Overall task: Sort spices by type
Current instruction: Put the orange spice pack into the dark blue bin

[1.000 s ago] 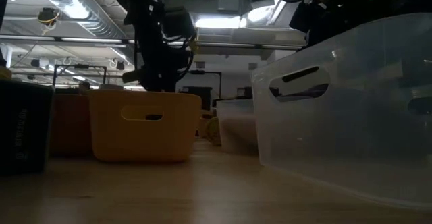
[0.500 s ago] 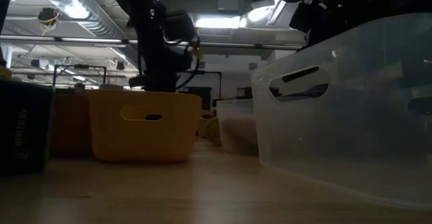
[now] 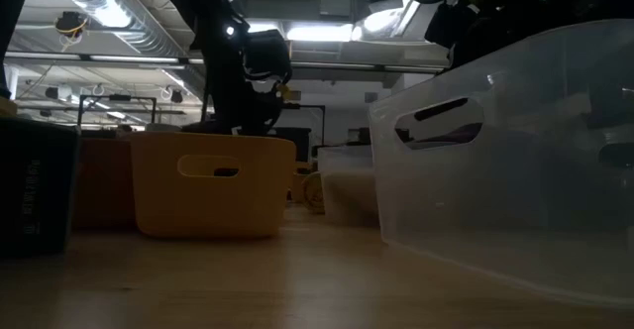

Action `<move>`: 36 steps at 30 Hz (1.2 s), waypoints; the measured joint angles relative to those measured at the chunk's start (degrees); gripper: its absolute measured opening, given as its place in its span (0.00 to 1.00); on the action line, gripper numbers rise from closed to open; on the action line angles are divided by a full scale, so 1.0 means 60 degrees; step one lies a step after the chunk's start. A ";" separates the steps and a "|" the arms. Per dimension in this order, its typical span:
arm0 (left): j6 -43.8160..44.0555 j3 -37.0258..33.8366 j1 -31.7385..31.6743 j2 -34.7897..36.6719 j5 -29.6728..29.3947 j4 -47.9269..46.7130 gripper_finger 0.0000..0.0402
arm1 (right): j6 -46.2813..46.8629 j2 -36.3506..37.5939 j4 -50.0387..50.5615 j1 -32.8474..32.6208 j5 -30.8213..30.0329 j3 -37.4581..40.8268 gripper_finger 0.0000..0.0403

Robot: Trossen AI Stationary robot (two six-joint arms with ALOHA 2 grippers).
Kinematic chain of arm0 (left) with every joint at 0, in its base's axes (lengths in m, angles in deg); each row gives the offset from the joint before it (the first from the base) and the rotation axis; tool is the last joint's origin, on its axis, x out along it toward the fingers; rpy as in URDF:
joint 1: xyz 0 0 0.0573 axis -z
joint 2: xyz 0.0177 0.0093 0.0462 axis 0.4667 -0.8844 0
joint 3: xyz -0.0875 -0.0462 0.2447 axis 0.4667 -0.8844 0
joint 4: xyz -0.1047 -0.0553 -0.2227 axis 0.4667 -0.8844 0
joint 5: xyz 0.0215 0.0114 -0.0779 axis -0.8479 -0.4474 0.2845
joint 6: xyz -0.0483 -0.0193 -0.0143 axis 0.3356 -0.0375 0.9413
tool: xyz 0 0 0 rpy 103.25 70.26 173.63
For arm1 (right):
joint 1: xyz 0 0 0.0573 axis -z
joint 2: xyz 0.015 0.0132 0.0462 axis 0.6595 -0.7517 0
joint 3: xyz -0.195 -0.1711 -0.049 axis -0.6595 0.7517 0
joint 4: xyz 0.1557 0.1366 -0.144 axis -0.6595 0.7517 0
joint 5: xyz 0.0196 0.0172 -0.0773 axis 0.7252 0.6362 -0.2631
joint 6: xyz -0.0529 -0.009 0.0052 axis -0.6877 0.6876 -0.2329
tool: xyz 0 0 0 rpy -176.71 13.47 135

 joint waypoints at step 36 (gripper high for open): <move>-0.0907 0.0025 -0.0186 -0.1332 0.0799 0.0142 0.53 | -0.0005 0.0000 0.0017 0.0001 0.0003 0.0000 0.75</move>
